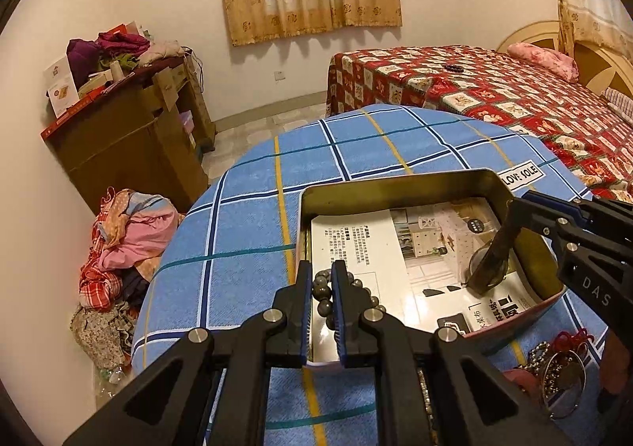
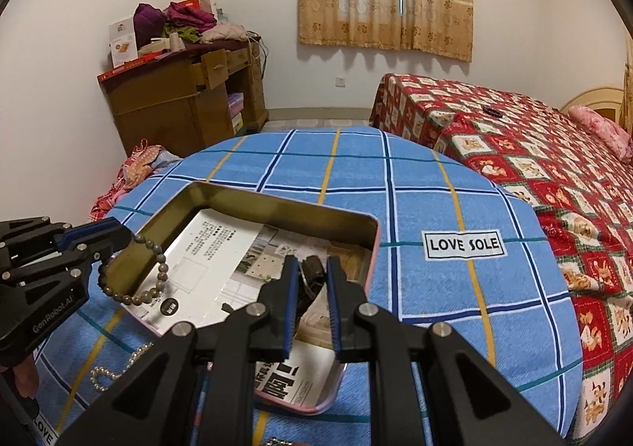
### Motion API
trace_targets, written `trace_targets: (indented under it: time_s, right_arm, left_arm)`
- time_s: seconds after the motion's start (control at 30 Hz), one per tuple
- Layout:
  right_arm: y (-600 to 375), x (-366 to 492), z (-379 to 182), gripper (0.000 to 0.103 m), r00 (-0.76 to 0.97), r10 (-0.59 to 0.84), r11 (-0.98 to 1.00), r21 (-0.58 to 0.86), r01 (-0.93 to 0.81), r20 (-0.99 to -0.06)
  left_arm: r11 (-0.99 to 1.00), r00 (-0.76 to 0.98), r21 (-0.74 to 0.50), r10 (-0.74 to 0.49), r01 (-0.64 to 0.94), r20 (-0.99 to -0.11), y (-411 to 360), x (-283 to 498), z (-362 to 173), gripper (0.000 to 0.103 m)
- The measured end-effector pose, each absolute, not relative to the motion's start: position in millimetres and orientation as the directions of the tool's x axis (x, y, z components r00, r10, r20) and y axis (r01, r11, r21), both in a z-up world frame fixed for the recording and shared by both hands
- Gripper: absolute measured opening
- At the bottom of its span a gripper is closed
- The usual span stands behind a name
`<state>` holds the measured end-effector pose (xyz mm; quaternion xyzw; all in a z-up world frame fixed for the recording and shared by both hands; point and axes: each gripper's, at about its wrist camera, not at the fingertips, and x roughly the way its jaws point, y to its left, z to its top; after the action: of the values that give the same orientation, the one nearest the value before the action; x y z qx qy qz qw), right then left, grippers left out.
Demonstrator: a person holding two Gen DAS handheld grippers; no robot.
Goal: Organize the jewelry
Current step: 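Carry the bead bracelet with the left tool into the tin while the right tool carries the watch there, then open the left tool to drop the bracelet while the right tool releases the watch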
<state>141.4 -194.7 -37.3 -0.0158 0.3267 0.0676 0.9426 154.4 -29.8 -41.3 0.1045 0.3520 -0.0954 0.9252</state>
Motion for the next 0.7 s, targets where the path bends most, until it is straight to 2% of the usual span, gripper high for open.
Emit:
trace_targets:
  time_s: [0.57, 0.7]
  right_arm:
    - [-190.3, 145.5, -38.2, 0.017, 0.776, 0.087, 0.991, -0.025, -0.132, -0.624]
    - [-191.4, 147.3, -41.7, 0.021, 0.767, 0.083, 0.991, -0.027, -0.130, -0.637]
  left_arm:
    - [0.960, 0.727, 0.140, -0.085, 0.244, -0.682, -30.0, 157.1, -43.4, 0.010]
    - [0.957, 0.717, 0.153, -0.073, 0.246, -0.693, -33.8, 158.7, -45.8, 0.010]
